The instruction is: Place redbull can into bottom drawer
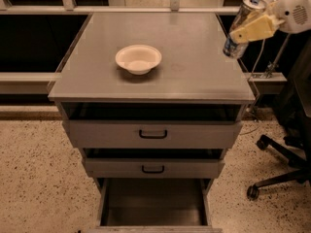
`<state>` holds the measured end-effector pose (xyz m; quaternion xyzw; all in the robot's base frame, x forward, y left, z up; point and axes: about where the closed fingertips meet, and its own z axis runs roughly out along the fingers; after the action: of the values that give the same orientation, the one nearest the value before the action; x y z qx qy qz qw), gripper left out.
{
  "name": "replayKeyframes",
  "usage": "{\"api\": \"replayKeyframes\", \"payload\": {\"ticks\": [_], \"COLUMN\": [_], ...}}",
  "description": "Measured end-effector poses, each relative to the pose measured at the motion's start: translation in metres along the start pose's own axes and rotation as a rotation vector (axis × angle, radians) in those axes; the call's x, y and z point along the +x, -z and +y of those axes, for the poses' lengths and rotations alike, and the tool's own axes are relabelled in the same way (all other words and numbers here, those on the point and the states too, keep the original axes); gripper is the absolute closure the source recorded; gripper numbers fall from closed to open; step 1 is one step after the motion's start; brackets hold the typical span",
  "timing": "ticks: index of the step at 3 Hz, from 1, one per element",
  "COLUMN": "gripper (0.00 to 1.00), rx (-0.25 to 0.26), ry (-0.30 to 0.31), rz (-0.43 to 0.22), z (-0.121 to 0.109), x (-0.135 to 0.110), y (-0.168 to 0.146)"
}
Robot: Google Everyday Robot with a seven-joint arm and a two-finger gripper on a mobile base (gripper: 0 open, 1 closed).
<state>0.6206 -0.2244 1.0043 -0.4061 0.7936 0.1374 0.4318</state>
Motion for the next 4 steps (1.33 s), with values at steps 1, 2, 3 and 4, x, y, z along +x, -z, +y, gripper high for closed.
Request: {"api": "replayKeyframes", "payload": {"ticks": [1, 2, 3, 4], "gripper": [1.00, 1.00, 1.00, 1.00], "rx": [-0.145, -0.269, -0.269, -0.254], "ry": [-0.140, -0.254, -0.254, -0.278], "rz": [0.021, 0.062, 0.062, 0.059], "z": [0.041, 0.056, 0.056, 0.069], "x": [0.068, 0.118, 0.118, 0.136], "y": [-0.022, -0.053, -0.053, -0.046]}}
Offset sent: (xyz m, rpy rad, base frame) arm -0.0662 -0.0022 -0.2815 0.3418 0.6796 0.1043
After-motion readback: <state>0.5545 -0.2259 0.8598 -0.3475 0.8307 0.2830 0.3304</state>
